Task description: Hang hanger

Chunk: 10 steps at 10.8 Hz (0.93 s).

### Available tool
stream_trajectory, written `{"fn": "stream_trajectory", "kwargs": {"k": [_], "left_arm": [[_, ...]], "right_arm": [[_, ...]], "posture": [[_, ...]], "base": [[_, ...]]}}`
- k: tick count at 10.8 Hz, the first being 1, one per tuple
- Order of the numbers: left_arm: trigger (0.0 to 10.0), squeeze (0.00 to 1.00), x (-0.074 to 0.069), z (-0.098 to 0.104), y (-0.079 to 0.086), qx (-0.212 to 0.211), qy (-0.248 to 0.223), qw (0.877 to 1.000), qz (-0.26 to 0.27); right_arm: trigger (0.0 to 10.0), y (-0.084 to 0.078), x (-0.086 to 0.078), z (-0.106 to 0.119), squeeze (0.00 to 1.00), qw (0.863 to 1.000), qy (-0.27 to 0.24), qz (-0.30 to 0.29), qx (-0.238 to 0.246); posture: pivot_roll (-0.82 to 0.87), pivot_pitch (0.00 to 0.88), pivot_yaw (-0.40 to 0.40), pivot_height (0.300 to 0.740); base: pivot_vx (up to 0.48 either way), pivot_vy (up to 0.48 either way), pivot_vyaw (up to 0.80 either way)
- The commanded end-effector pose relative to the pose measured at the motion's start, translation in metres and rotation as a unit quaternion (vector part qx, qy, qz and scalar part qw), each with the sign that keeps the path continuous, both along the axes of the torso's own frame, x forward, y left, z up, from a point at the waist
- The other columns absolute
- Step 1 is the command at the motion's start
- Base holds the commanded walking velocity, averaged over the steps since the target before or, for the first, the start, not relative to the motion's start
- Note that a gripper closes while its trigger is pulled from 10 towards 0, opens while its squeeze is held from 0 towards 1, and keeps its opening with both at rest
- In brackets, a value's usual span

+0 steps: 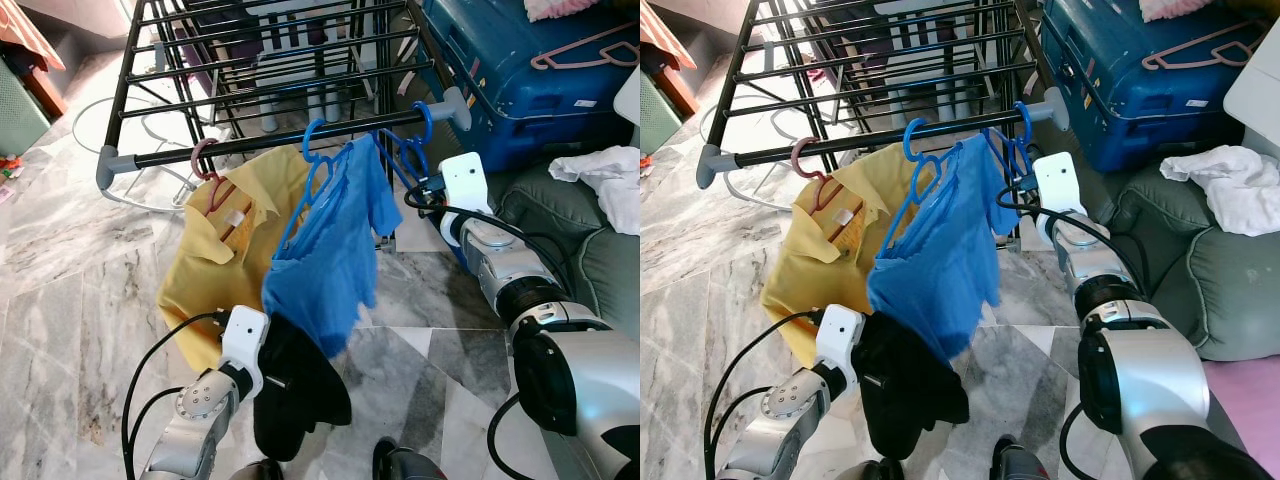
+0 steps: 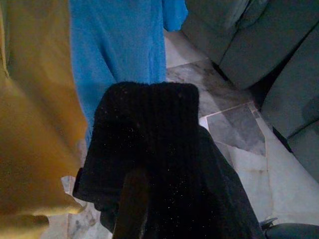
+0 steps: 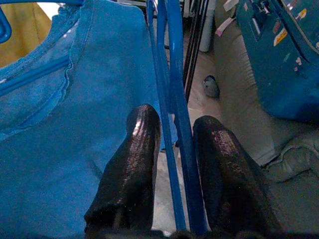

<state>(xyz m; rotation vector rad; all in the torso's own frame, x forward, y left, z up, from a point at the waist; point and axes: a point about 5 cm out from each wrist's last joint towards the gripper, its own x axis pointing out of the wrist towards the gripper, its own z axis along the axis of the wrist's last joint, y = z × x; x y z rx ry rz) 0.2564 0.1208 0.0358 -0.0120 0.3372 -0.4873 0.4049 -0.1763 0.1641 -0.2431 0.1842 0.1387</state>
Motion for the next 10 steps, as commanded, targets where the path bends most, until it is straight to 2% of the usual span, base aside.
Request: {"fn": "stream_trajectory", "kwargs": {"k": [1, 7, 10], "left_arm": [[10.0, 0.0, 0.001, 0.003, 0.003, 0.007, -0.007, 1.0, -0.001], [10.0, 0.0, 0.002, 0.002, 0.002, 0.01, -0.005, 1.0, 0.0], [10.0, 0.0, 0.003, 0.001, 0.0, 0.011, -0.004, 1.0, 0.001]], "right_arm": [[0.0, 0.002, 0.0, -0.001, 0.0, 1.0, 0.006, 0.005, 0.001], [0.0, 0.0, 0.001, 0.002, 0.0, 1.0, -0.004, -0.001, -0.006], [0.0, 0.0, 0.003, 0.011, 0.0, 0.999, -0.03, -0.009, -0.007]], "posture": [[-0.1, 0.151, 0.11, 0.74], [-0.1, 0.147, 0.105, 0.74], [-0.1, 0.141, 0.098, 0.74]], "base": [[0.0, 0.0, 0.0], [0.0, 0.0, 0.0], [0.0, 0.0, 0.0]]}}
